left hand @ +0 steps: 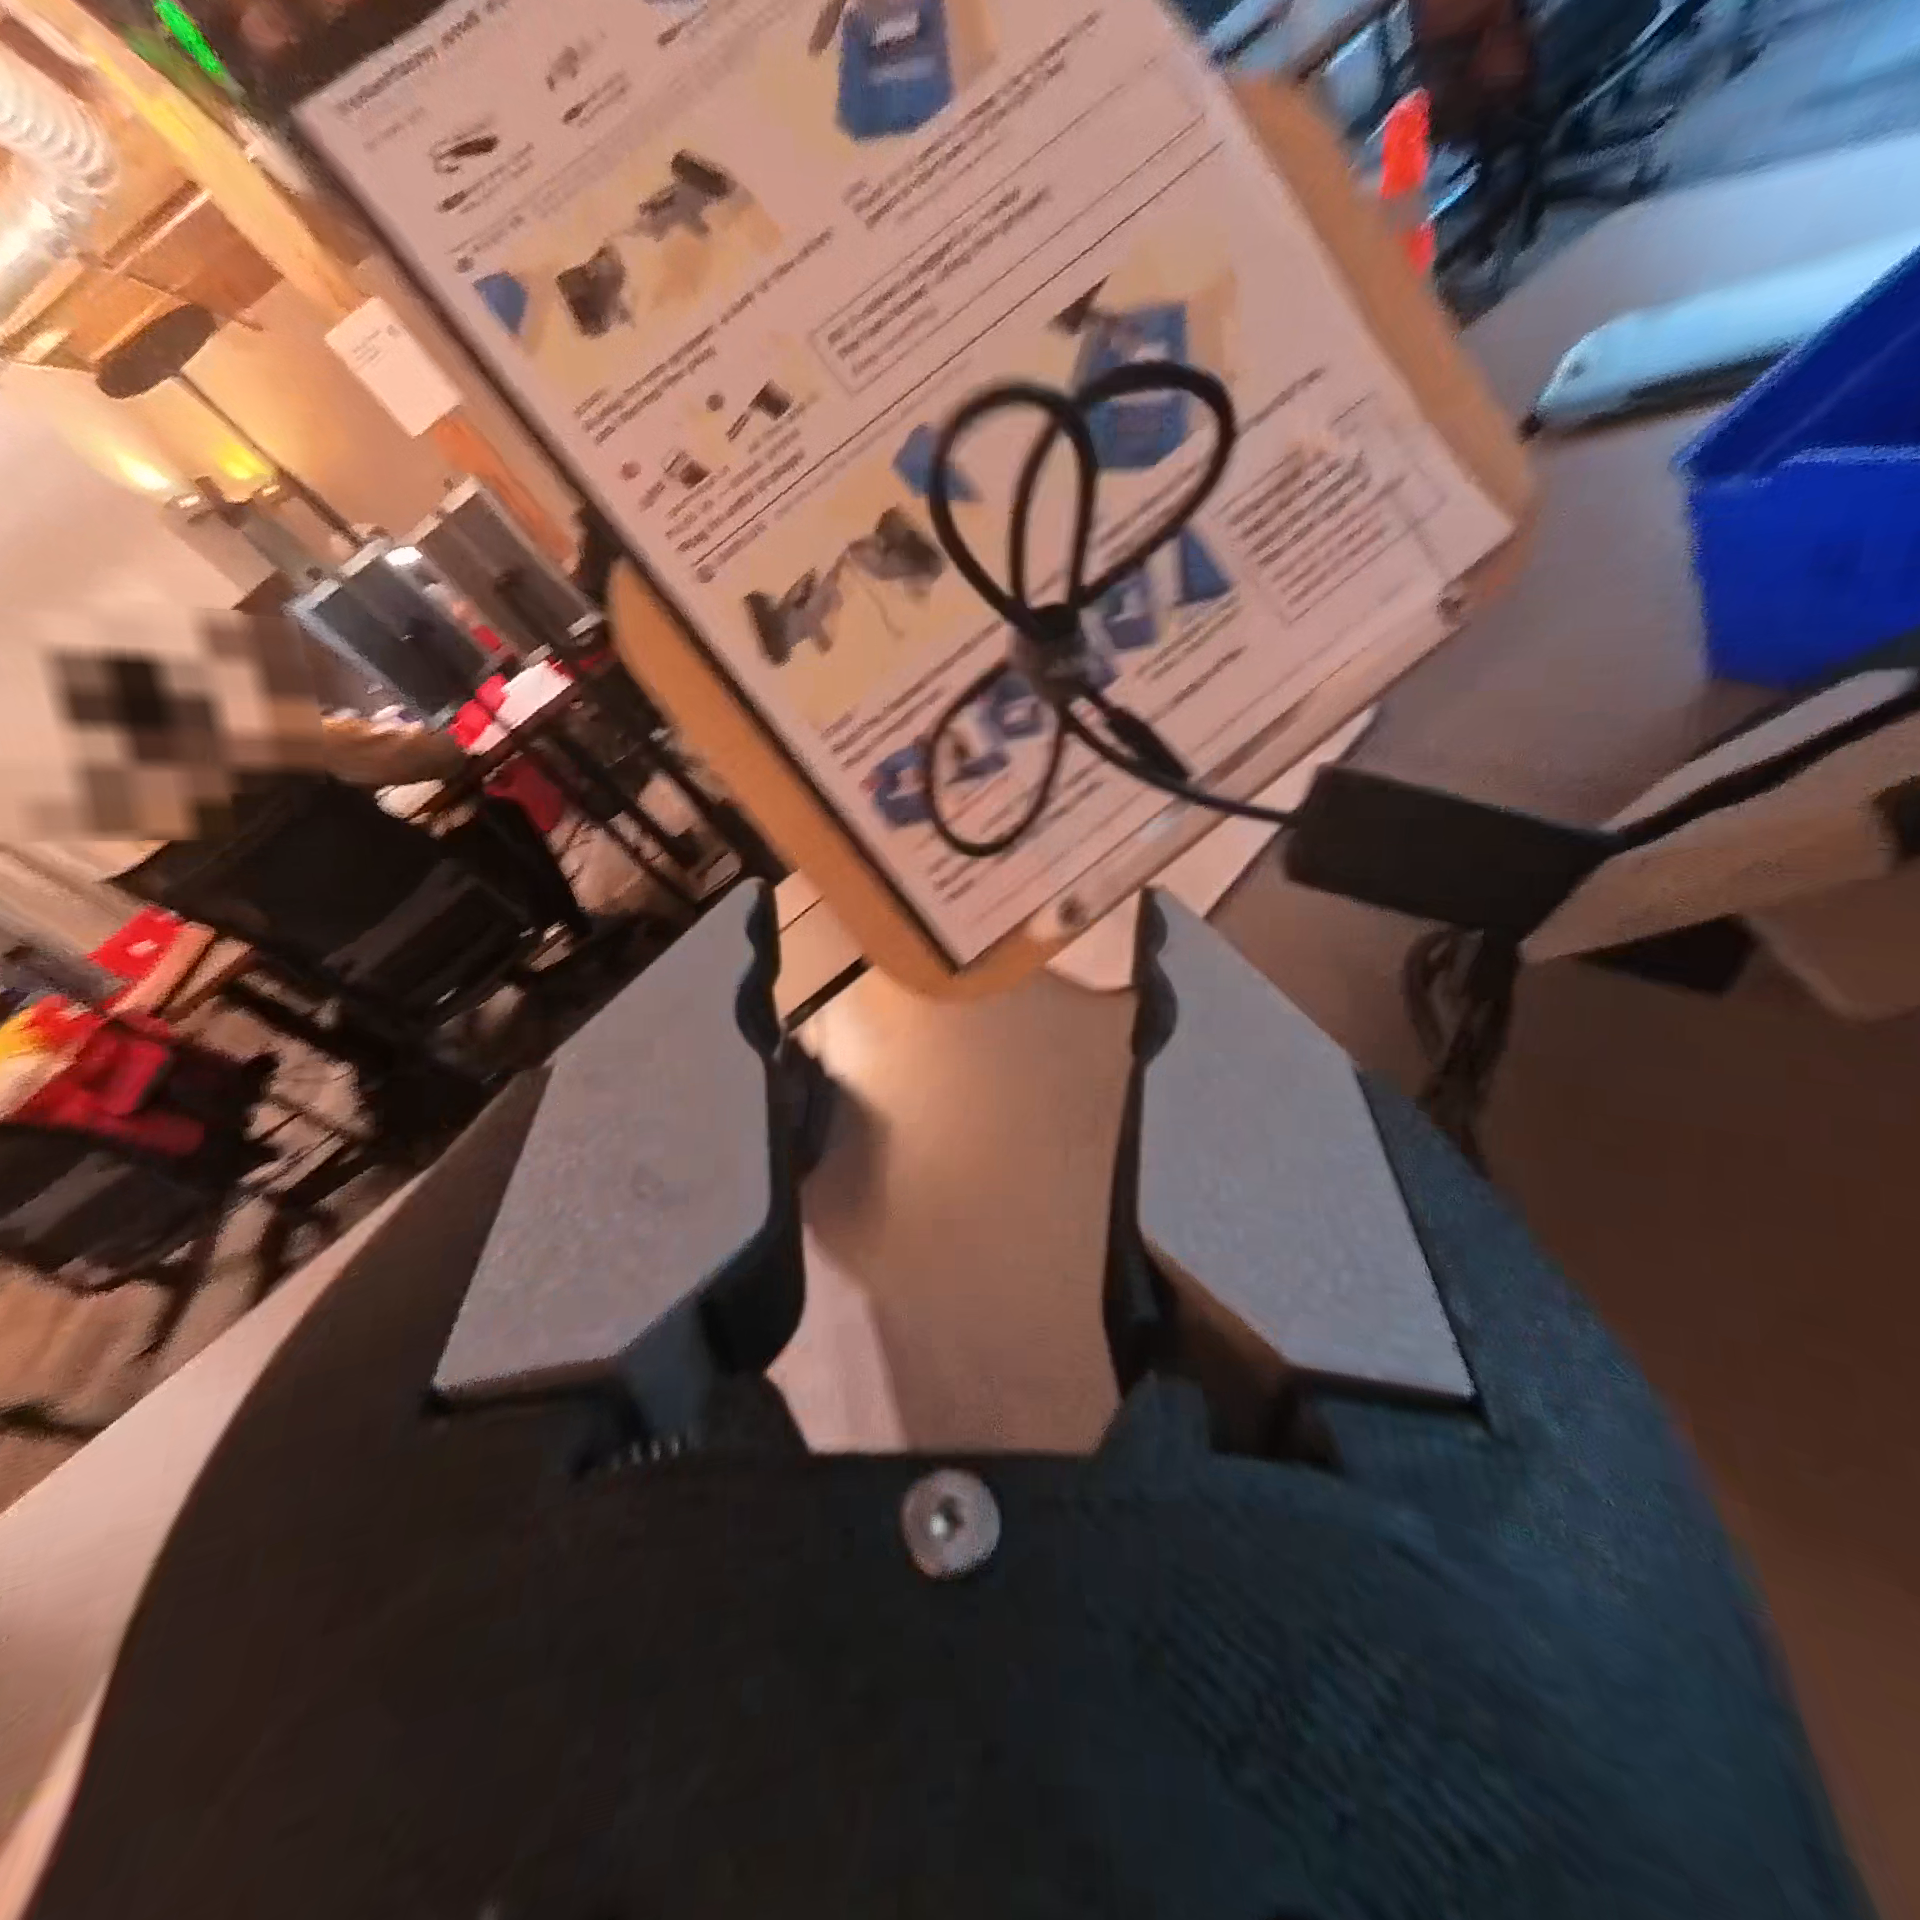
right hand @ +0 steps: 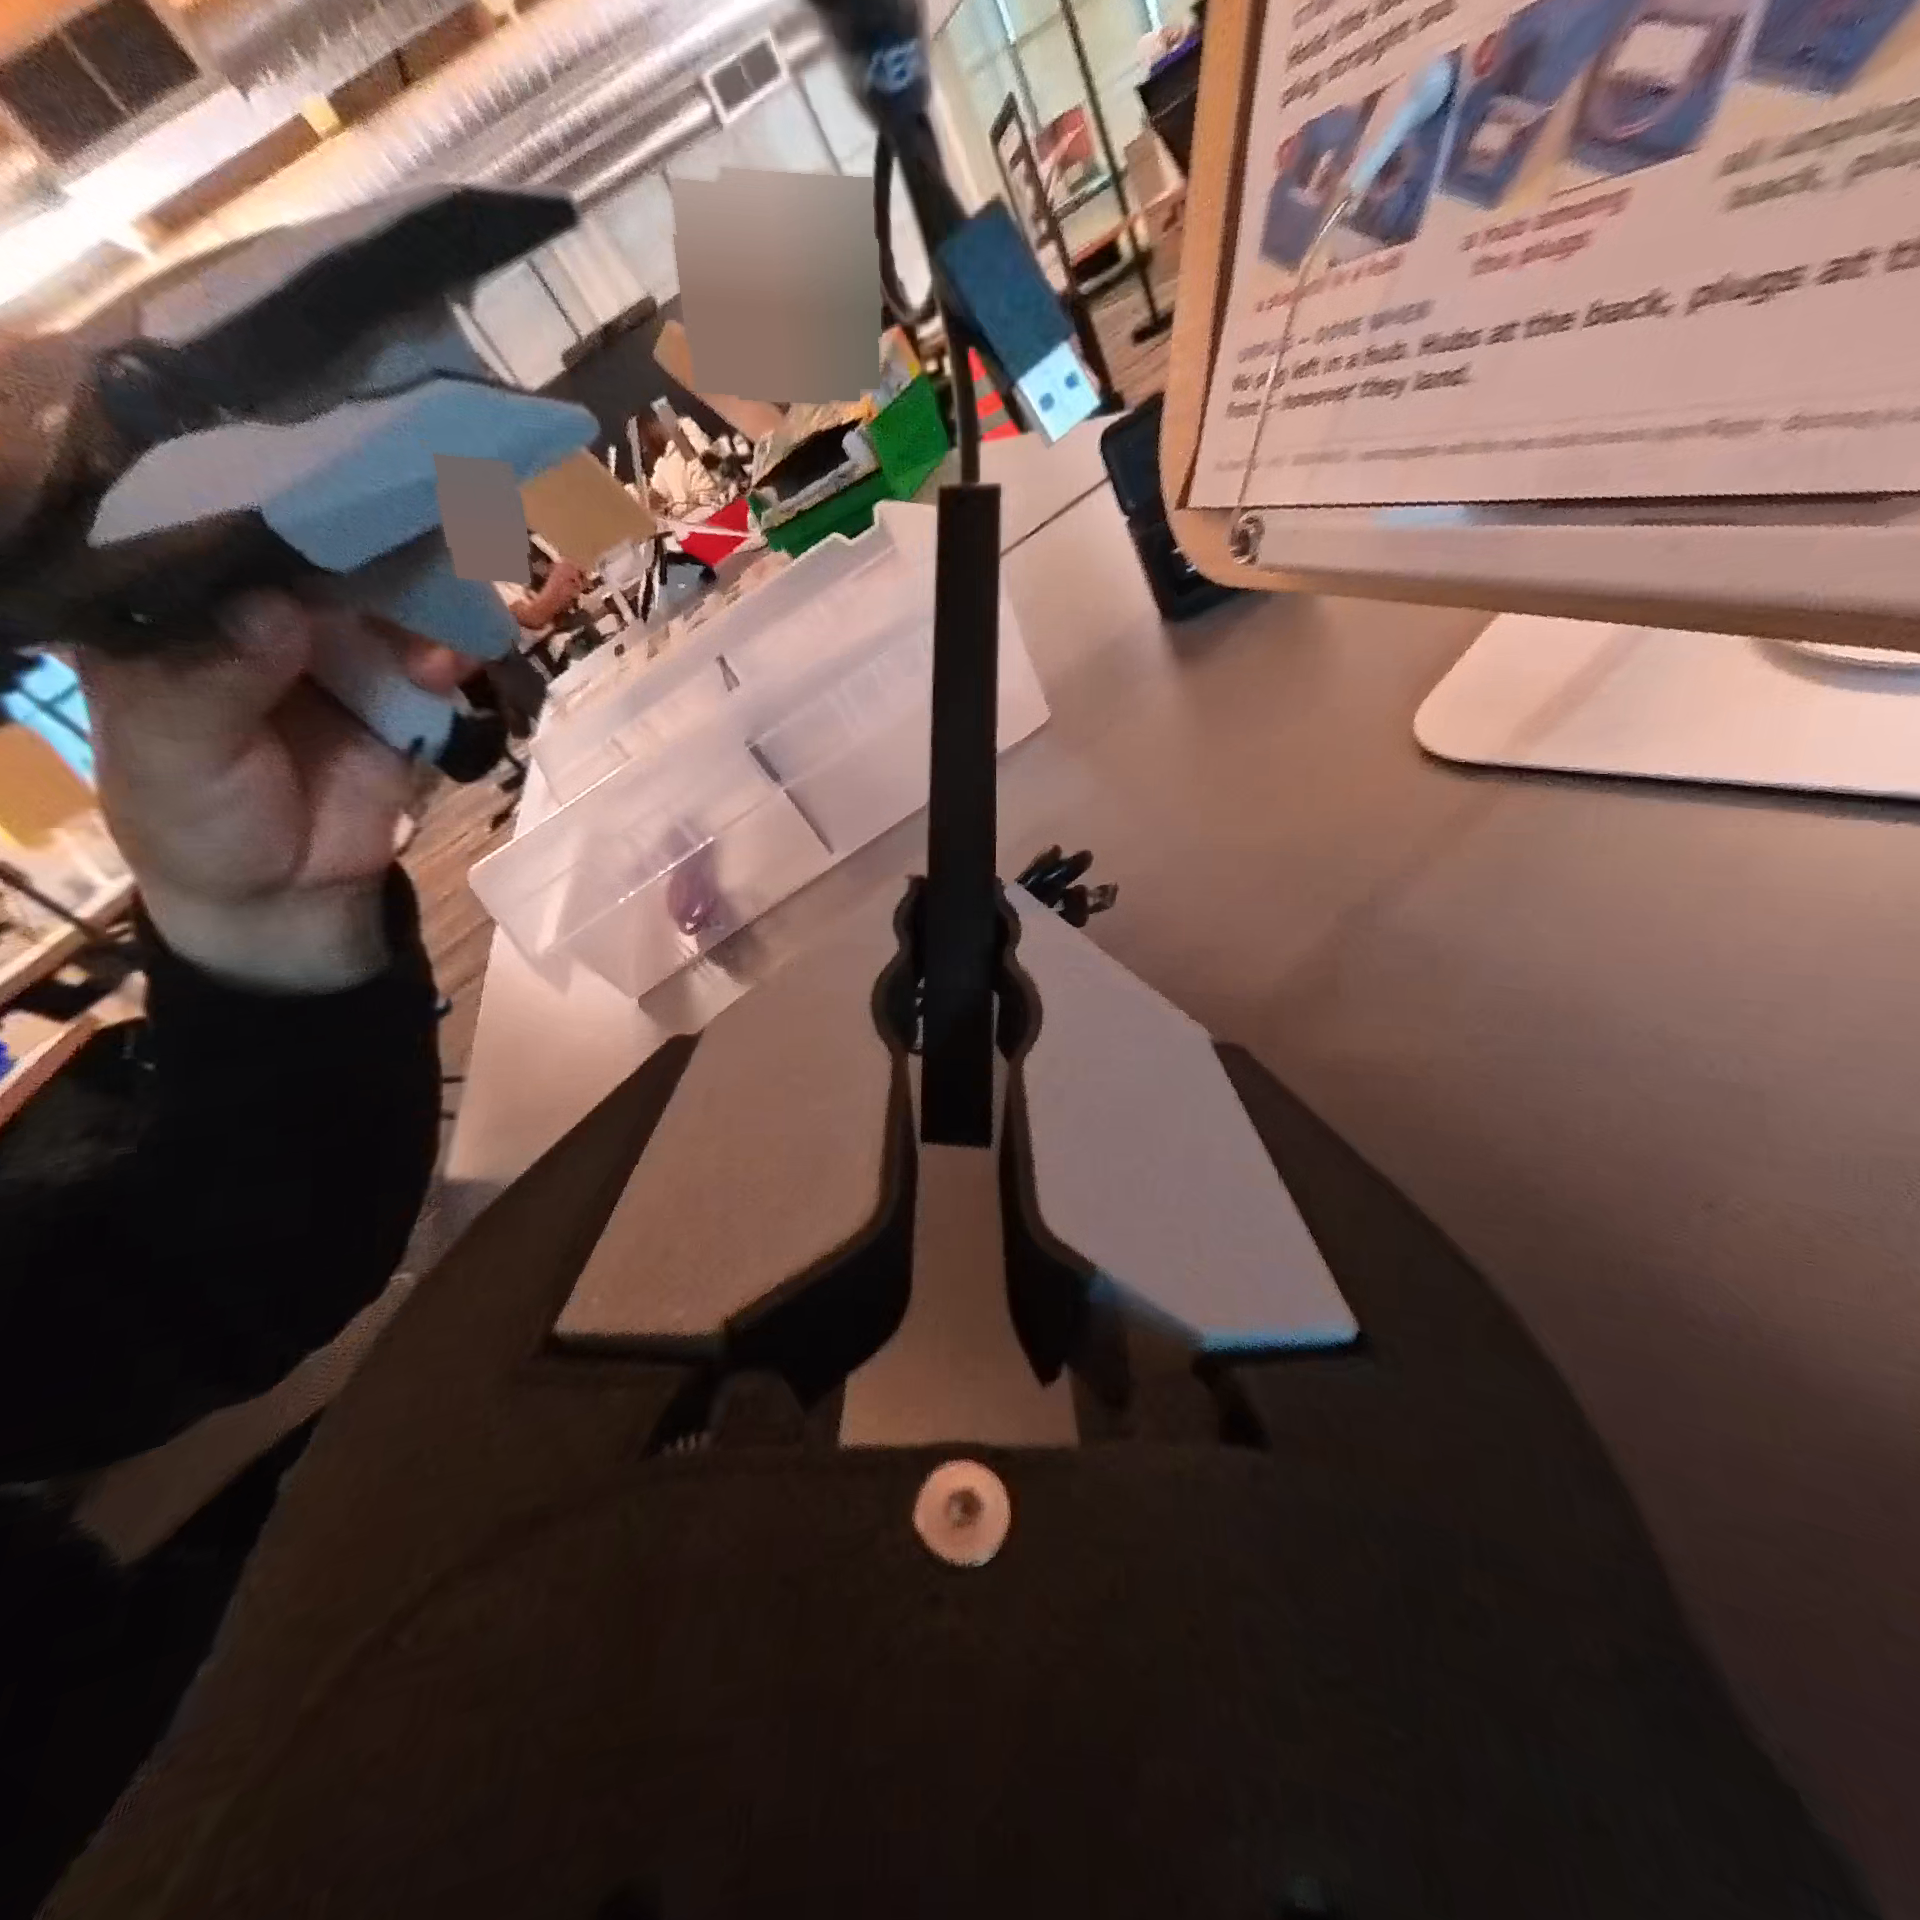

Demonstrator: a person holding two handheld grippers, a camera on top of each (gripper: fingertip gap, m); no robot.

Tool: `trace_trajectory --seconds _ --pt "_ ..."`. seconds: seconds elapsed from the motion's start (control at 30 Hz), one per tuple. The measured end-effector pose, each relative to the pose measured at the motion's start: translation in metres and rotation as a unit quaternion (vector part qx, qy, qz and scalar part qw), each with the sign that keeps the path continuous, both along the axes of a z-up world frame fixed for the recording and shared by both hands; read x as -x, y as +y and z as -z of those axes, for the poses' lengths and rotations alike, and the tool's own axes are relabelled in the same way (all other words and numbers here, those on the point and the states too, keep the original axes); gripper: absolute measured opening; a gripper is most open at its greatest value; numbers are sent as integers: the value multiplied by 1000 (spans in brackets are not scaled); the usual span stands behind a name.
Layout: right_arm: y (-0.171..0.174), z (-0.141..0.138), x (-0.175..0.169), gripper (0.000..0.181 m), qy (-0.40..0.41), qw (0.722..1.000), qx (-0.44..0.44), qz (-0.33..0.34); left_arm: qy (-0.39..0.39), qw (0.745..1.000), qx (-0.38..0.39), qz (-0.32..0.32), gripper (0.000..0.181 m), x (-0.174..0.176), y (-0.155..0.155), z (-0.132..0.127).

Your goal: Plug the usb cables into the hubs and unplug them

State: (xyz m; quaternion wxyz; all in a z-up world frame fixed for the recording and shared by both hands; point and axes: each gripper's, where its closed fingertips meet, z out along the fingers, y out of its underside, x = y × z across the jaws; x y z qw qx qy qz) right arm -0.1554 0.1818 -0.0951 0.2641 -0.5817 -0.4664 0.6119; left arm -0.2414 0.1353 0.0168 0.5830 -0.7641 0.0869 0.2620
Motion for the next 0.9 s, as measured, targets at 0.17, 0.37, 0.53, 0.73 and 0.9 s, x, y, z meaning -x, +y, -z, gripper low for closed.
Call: trace_trajectory --seconds 0.17,0.37,0.53,0.73,0.9 --pt "11 6 1 7 -12 997 -65 48 -1 998 22 63 65 -30 42 48" --pt "13 10 1 7 0 998 -12 58 -56 987 26 147 60 -57 48 85" --pt "5 23 5 7 -12 999 34 32 -52 983 50 166 53 -58 57 115" --pt "10 21 5 7 -3 999 21 42 -138 970 72 189 55 -60 61 133" --pt "16 10 1 7 12 997 -35 69 -160 967 83 181 60 -60 57 130"
